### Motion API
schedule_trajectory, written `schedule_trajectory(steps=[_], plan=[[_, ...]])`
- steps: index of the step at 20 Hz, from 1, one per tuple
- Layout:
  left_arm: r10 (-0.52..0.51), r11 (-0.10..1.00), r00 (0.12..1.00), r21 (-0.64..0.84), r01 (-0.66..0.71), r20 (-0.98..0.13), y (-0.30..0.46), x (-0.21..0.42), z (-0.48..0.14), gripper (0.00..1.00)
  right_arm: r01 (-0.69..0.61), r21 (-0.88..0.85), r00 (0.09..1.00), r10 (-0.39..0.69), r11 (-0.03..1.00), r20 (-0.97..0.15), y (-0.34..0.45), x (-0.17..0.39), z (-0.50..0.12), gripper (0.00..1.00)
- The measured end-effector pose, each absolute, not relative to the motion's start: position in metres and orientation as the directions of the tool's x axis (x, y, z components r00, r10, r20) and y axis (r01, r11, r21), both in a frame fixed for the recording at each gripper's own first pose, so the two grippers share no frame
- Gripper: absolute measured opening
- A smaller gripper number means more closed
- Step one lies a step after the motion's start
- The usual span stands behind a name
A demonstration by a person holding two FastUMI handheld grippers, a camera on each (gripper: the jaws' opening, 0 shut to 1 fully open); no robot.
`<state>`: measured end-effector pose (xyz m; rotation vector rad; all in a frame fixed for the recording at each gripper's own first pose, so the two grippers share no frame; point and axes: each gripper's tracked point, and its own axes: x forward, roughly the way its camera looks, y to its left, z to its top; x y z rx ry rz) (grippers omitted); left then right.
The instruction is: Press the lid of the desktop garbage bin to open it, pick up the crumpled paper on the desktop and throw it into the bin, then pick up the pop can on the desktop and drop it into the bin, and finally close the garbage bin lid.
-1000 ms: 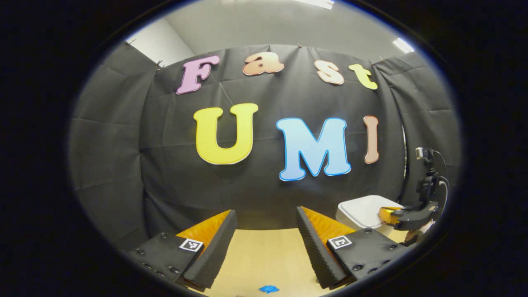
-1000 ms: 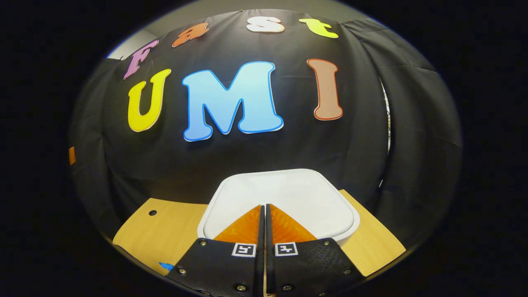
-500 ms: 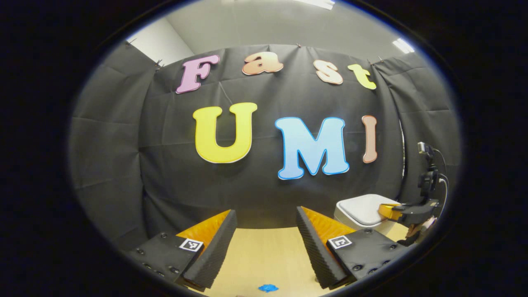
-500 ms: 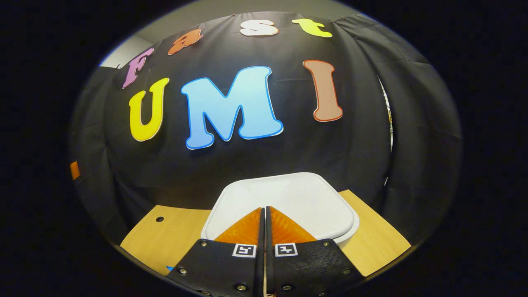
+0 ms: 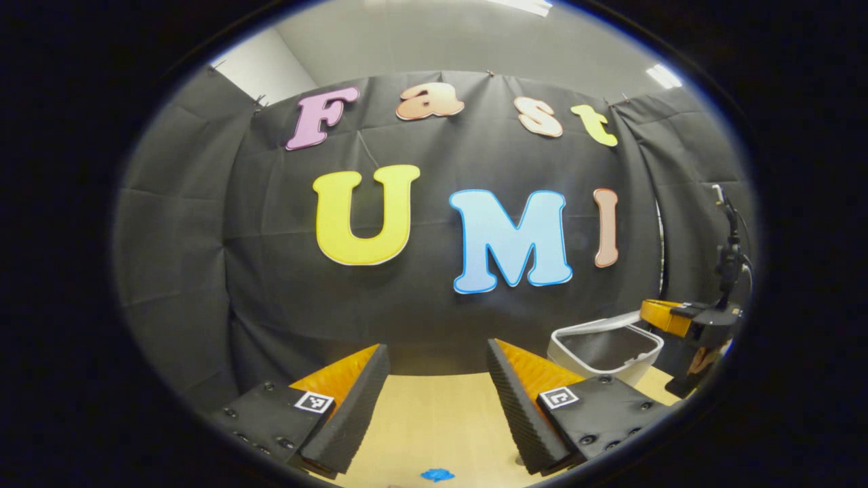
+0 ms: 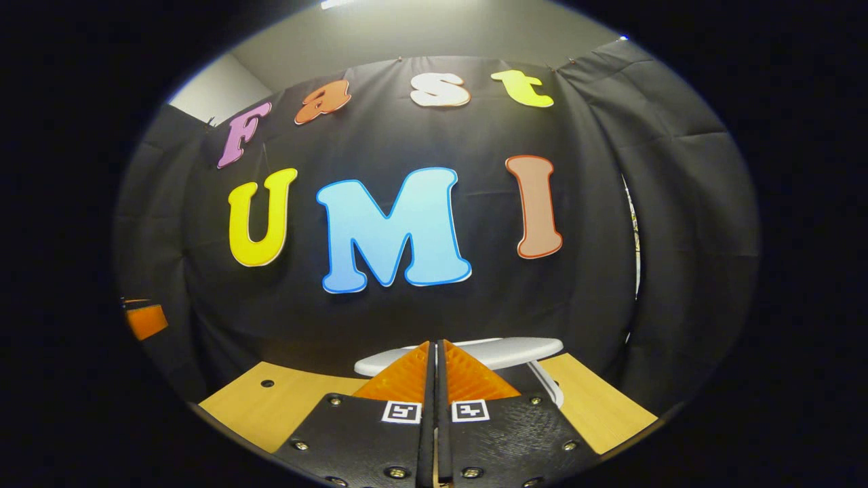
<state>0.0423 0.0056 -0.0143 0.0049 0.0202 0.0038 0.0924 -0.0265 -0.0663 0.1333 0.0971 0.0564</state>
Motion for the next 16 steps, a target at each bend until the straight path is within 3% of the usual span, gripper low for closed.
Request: schedule_trajectory(steps=[16], plan=[[-0.016, 0.999, 0.997, 0.035, 0.019, -0.072, -0.005, 0.035, -0.052, 0.95, -0.07, 0.138, 0.992, 0.083, 0.988, -0.094, -0.025, 0.081, -0.058, 0.02]])
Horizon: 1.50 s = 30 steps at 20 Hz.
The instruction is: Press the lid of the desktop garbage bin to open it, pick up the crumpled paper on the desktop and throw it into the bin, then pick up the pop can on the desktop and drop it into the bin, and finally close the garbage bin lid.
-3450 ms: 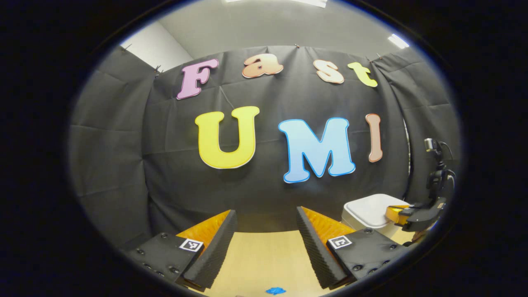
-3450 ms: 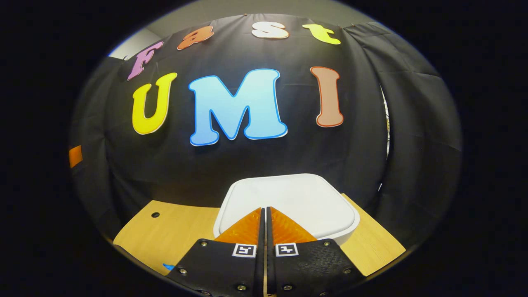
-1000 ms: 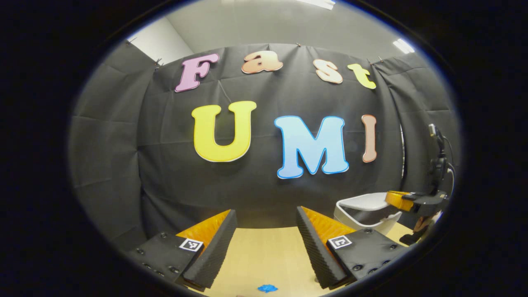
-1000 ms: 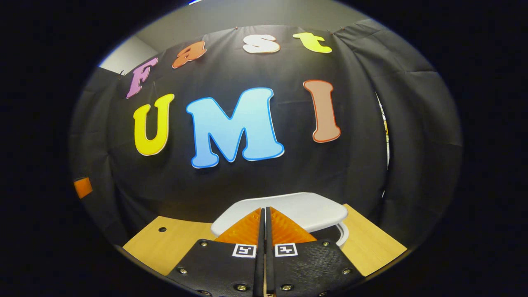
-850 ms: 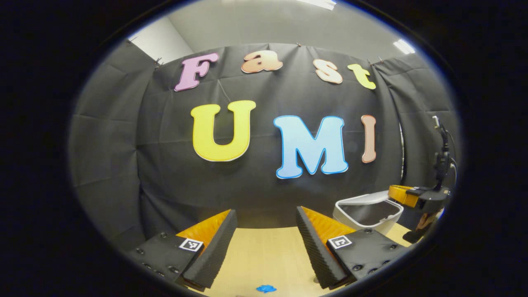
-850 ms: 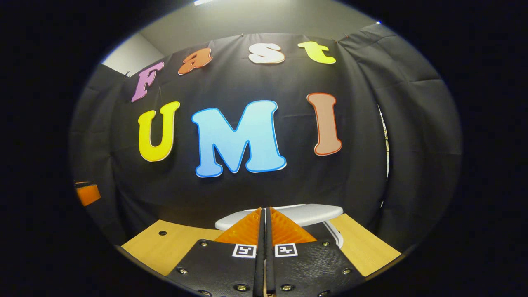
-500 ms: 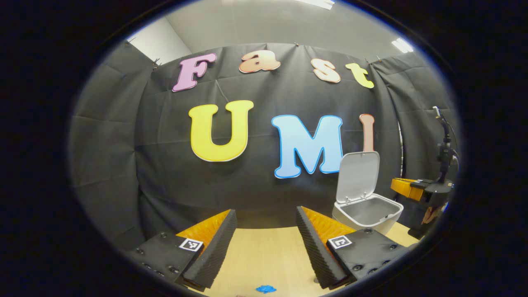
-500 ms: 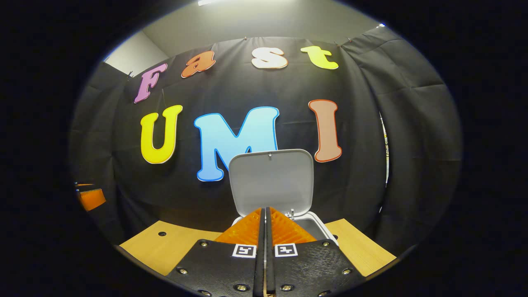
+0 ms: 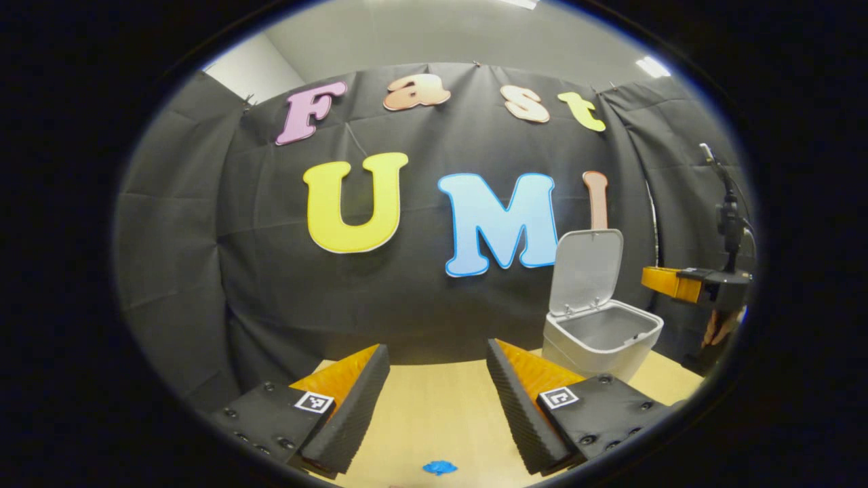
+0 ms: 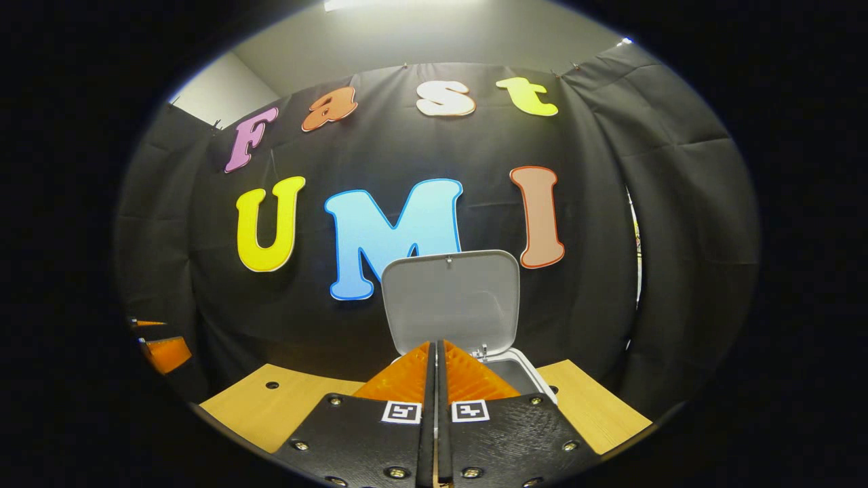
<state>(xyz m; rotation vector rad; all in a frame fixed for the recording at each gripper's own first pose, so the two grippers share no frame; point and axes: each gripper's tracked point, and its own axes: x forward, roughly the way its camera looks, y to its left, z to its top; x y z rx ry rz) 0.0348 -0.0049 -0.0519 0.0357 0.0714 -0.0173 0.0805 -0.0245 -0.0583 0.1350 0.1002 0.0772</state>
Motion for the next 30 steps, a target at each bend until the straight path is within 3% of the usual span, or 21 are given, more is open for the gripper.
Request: schedule_trajectory(steps=[2, 4, 5, 7, 9, 12, 13, 14, 18, 20, 24, 25, 30], plan=[[-0.018, 0.999, 0.996, 0.027, 0.02, -0.082, -0.004, 0.035, -0.059, 0.92, -0.074, 0.137, 0.991, 0.088, 0.988, -0.1, -0.025, 0.081, -0.06, 0.04], [-0.017, 1.0, 0.995, 0.023, 0.019, -0.098, -0.003, 0.035, -0.069, 0.94, -0.081, 0.141, 0.99, 0.096, 0.987, -0.101, -0.023, 0.077, -0.059, 0.13], [-0.016, 1.0, 0.994, 0.023, 0.019, -0.108, -0.001, 0.035, -0.074, 0.97, -0.093, 0.145, 0.989, 0.108, 0.985, -0.1, -0.02, 0.075, -0.057, 0.19], [-0.017, 0.999, 0.992, 0.026, 0.021, -0.127, 0.0, 0.034, -0.086, 0.97, -0.088, 0.136, 0.989, 0.103, 0.987, -0.105, -0.022, 0.072, -0.059, 0.47], [-0.021, 0.999, 0.988, 0.031, 0.026, -0.153, -0.001, 0.033, -0.102, 0.97, -0.1, 0.136, 0.987, 0.115, 0.986, -0.108, -0.017, 0.071, -0.058, 0.52], [-0.026, 0.999, 0.98, 0.032, 0.033, -0.196, -0.001, 0.032, -0.126, 0.97, -0.102, 0.128, 0.987, 0.116, 0.987, -0.109, -0.016, 0.067, -0.057, 0.54], [-0.028, 0.999, 0.977, 0.032, 0.036, -0.21, -0.001, 0.032, -0.135, 0.92, -0.103, 0.127, 0.987, 0.117, 0.987, -0.108, -0.015, 0.066, -0.056, 0.54], [-0.032, 0.999, 0.974, 0.032, 0.04, -0.226, -0.002, 0.031, -0.144, 0.97, -0.104, 0.125, 0.987, 0.117, 0.987, -0.108, -0.015, 0.065, -0.055, 0.54], [-0.04, 0.999, 0.956, 0.023, 0.048, -0.29, 0.0, 0.03, -0.183, 0.97, -0.104, 0.117, 0.987, 0.117, 0.988, -0.113, -0.015, 0.062, -0.054, 0.54], [-0.041, 0.999, 0.945, 0.015, 0.048, -0.324, 0.001, 0.03, -0.205, 0.92, -0.101, 0.114, 0.987, 0.114, 0.988, -0.115, -0.015, 0.06, -0.053, 0.54], [-0.041, 0.999, 0.921, 0.012, 0.049, -0.387, 0.007, 0.031, -0.246, 0.92, -0.092, 0.094, 0.985, 0.104, 0.991, -0.136, -0.019, 0.057, -0.058, 0.54], [-0.042, 0.999, 0.916, 0.008, 0.049, -0.4, 0.008, 0.031, -0.256, 0.97, -0.088, 0.087, 0.984, 0.1, 0.992, -0.145, -0.021, 0.055, -0.06, 0.54], [-0.048, 0.999, 0.884, -0.016, 0.046, -0.465, 0.007, 0.034, -0.302, 0.95, -0.063, 0.067, 0.982, 0.074, 0.996, -0.177, -0.031, 0.052, -0.065, 0.54]])
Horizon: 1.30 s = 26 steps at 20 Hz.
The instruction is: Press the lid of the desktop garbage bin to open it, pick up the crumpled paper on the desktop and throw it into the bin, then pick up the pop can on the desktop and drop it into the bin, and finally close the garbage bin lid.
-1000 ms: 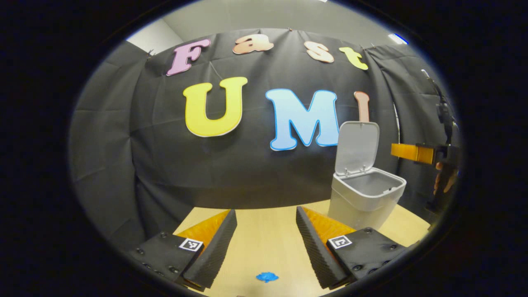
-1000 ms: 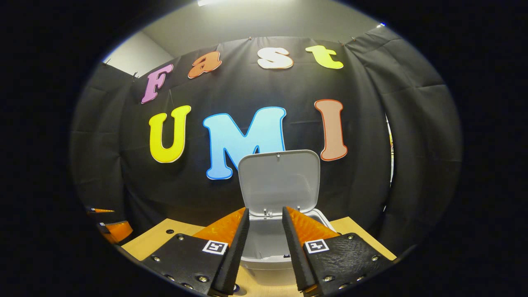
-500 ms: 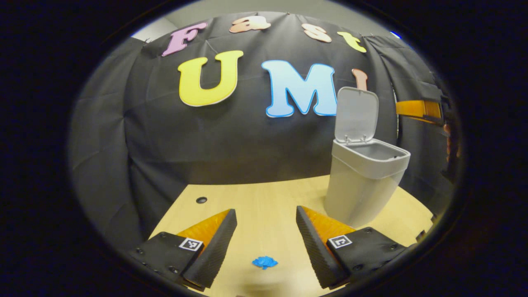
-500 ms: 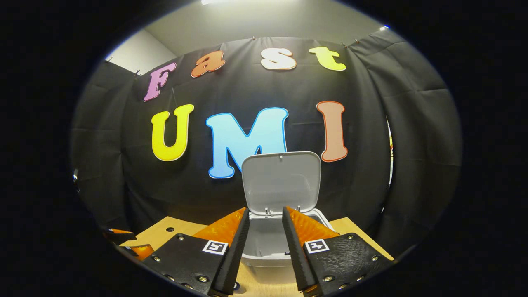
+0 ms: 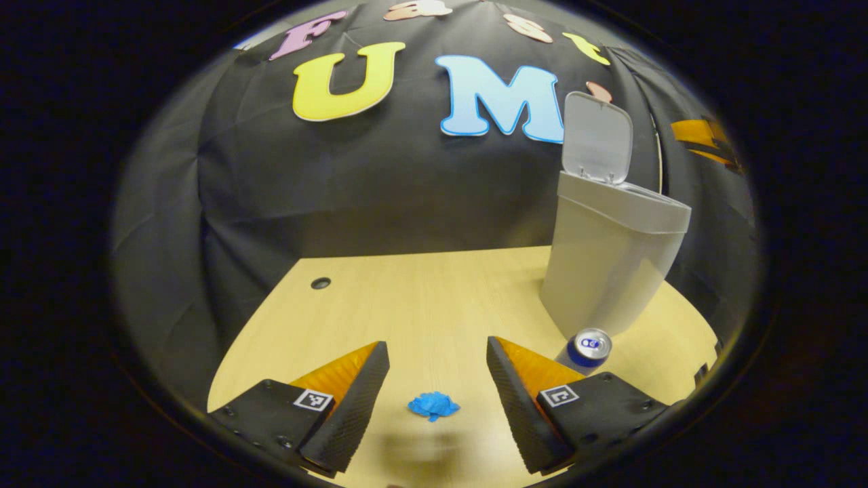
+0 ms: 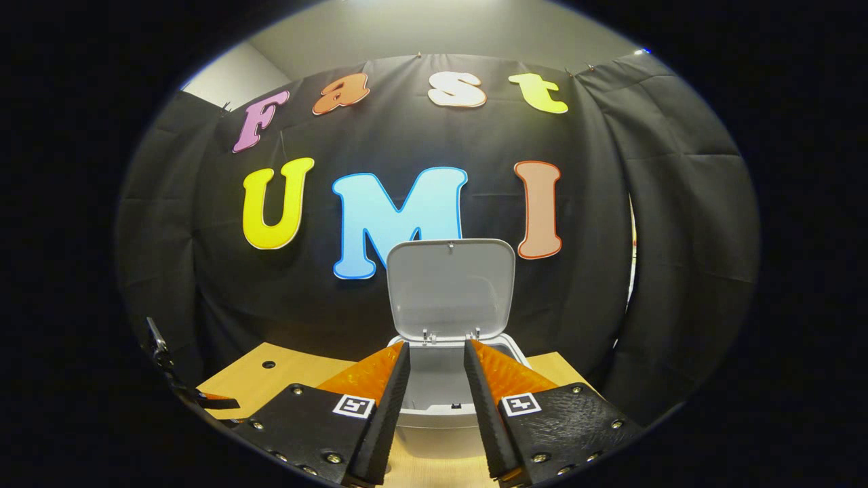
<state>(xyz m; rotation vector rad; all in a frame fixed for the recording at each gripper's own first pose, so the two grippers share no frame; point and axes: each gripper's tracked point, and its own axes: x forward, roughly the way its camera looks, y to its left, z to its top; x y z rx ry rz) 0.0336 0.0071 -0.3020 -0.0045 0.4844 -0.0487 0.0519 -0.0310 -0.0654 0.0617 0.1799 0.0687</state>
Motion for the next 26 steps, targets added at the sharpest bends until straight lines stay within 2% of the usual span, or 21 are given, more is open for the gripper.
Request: schedule_trajectory(steps=[1, 3, 14, 19, 25, 26], plan=[[-0.048, 0.999, 0.876, -0.017, 0.046, -0.48, 0.007, 0.033, -0.312, 0.98, -0.057, 0.063, 0.98, 0.068, 0.996, -0.189, -0.033, 0.052, -0.07, 0.54], [-0.052, 0.999, 0.859, -0.018, 0.049, -0.51, 0.006, 0.031, -0.332, 0.95, -0.049, 0.05, 0.976, 0.059, 0.998, -0.209, -0.035, 0.051, -0.074, 0.54], [-0.045, 0.999, 0.768, -0.039, 0.027, -0.638, 0.021, 0.034, -0.42, 0.98, -0.03, 0.039, 0.946, 0.041, 0.999, -0.323, -0.034, 0.038, -0.105, 0.54], [-0.049, 0.999, 0.738, -0.048, 0.022, -0.673, 0.025, 0.039, -0.445, 0.95, -0.026, 0.041, 0.933, 0.039, 0.999, -0.357, -0.031, 0.034, -0.115, 0.54], [-0.048, 0.999, 0.708, -0.043, 0.024, -0.705, 0.028, 0.038, -0.466, 0.97, 0.003, 0.051, 0.927, 0.017, 0.999, -0.375, -0.035, 0.031, -0.121, 0.54], [-0.044, 0.999, 0.712, -0.034, 0.029, -0.701, 0.03, 0.04, -0.465, 0.94, 0.009, 0.053, 0.925, 0.012, 0.999, -0.38, -0.036, 0.029, -0.124, 0.54]])
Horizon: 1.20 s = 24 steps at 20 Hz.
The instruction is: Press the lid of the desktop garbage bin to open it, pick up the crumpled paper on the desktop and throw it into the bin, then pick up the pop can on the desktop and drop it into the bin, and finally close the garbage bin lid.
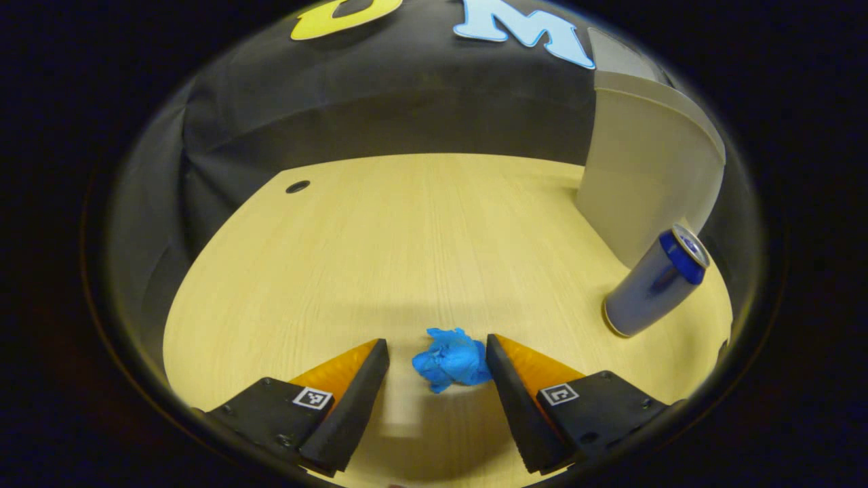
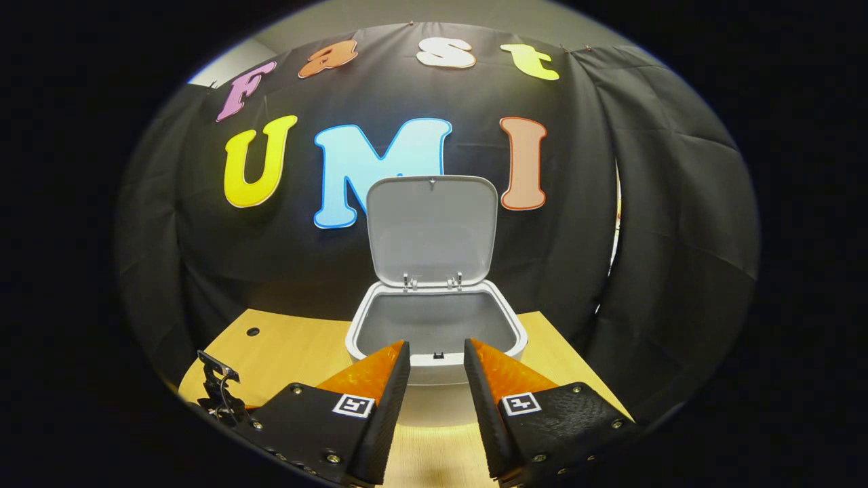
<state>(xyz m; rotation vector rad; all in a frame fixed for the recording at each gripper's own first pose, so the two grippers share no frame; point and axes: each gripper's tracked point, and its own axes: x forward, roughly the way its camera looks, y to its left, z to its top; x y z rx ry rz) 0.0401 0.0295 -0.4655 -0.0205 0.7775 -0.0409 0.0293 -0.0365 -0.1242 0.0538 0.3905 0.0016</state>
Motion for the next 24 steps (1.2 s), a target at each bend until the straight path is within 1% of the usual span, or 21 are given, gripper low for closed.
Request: schedule_trajectory(steps=[3, 5, 7, 8, 11, 12, 13, 14, 18, 19, 20, 22, 23, 24], plan=[[-0.041, 0.999, 0.712, -0.009, 0.048, -0.701, 0.027, 0.042, -0.468, 0.96, 0.027, 0.067, 0.92, 0.001, 0.997, -0.391, -0.04, 0.026, -0.128, 0.54], [-0.04, 0.999, 0.715, -0.006, 0.05, -0.698, 0.027, 0.044, -0.466, 0.96, 0.039, 0.076, 0.918, -0.006, 0.996, -0.397, -0.042, 0.024, -0.131, 0.54], [-0.033, 0.999, 0.715, 0.0, 0.046, -0.698, 0.028, 0.045, -0.466, 0.83, 0.049, 0.081, 0.915, -0.012, 0.996, -0.402, -0.045, 0.022, -0.132, 0.54], [-0.032, 0.999, 0.713, 0.001, 0.046, -0.7, 0.026, 0.045, -0.468, 0.7, 0.053, 0.082, 0.915, -0.015, 0.995, -0.403, -0.045, 0.021, -0.133, 0.54], [-0.005, 1.0, 0.717, 0.018, 0.025, -0.697, 0.031, 0.047, -0.466, 0.44, 0.063, 0.085, 0.915, -0.024, 0.994, -0.403, -0.05, 0.019, -0.133, 0.54], [-0.004, 1.0, 0.715, 0.019, 0.024, -0.699, 0.03, 0.047, -0.466, 0.43, 0.067, 0.086, 0.915, -0.027, 0.994, -0.402, -0.05, 0.018, -0.133, 0.54], [-0.004, 0.999, 0.716, 0.021, 0.025, -0.698, 0.031, 0.047, -0.466, 0.44, 0.068, 0.087, 0.915, -0.027, 0.994, -0.404, -0.05, 0.017, -0.132, 0.51], [-0.004, 0.999, 0.716, 0.02, 0.026, -0.698, 0.03, 0.047, -0.465, 0.45, 0.069, 0.087, 0.914, -0.028, 0.994, -0.405, -0.051, 0.016, -0.133, 0.54], [-0.007, 0.999, 0.731, 0.03, 0.037, -0.682, 0.027, 0.051, -0.456, 0.43, 0.07, 0.089, 0.914, -0.028, 0.994, -0.405, -0.053, 0.015, -0.134, 0.54], [-0.009, 0.998, 0.74, 0.037, 0.046, -0.672, 0.026, 0.053, -0.45, 0.45, 0.07, 0.09, 0.914, -0.028, 0.994, -0.405, -0.053, 0.014, -0.134, 0.54], [-0.016, 0.998, 0.749, 0.041, 0.057, -0.663, 0.023, 0.056, -0.444, 0.41, 0.07, 0.092, 0.914, -0.027, 0.993, -0.404, -0.053, 0.013, -0.134, 0.54], [-0.029, 0.997, 0.76, 0.041, 0.073, -0.649, 0.017, 0.059, -0.436, 0.45, 0.071, 0.099, 0.915, -0.026, 0.993, -0.402, -0.053, 0.011, -0.135, 0.54], [-0.036, 0.997, 0.767, 0.035, 0.076, -0.641, 0.014, 0.061, -0.43, 0.43, 0.072, 0.102, 0.915, -0.025, 0.992, -0.402, -0.053, 0.01, -0.134, 0.54], [-0.041, 0.997, 0.775, 0.03, 0.078, -0.63, 0.011, 0.065, -0.422, 0.43, 0.073, 0.104, 0.915, -0.025, 0.992, -0.403, -0.053, 0.01, -0.135, 0.54]])
